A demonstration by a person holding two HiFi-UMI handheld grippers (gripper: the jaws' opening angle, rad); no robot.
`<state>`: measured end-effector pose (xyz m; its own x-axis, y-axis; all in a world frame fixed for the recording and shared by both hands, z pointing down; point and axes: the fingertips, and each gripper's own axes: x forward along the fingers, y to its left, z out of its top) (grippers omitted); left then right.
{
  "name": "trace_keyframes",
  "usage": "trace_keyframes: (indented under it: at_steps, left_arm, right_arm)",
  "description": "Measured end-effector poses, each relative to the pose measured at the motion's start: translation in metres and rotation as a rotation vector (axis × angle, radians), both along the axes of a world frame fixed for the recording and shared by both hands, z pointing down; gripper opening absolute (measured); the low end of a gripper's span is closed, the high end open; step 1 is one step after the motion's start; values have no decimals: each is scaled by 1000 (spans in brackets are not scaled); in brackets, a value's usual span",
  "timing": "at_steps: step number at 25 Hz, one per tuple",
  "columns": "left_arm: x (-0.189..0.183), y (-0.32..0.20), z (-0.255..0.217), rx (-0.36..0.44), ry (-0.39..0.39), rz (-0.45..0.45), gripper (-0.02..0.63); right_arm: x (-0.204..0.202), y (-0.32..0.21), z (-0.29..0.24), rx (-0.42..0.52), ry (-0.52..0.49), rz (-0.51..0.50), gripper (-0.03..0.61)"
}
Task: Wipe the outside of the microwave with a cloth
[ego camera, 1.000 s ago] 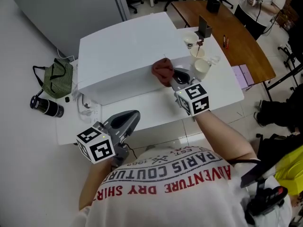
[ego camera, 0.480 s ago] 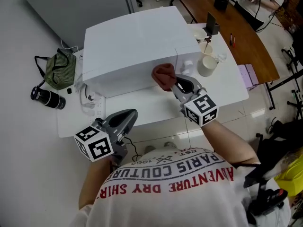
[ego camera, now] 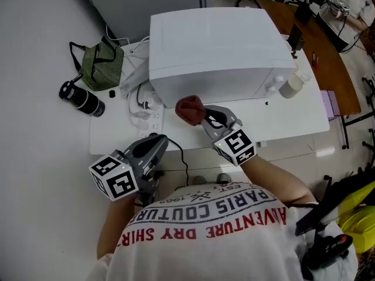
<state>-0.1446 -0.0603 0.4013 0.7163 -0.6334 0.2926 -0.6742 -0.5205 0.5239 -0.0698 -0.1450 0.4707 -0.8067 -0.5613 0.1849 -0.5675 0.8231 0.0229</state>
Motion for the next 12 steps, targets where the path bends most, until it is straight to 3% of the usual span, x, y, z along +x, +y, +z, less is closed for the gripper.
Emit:
trace_keyframes:
  at_steps: [4,12]
  left_arm:
    - [-45,10,1,-5,-16,-56,2]
    - [-92,27,5,-28,-36,-140,2]
  right_arm:
    - [-51,-5,16,26,5,22,46]
    - [-98,-36,51,-15,11,122,46]
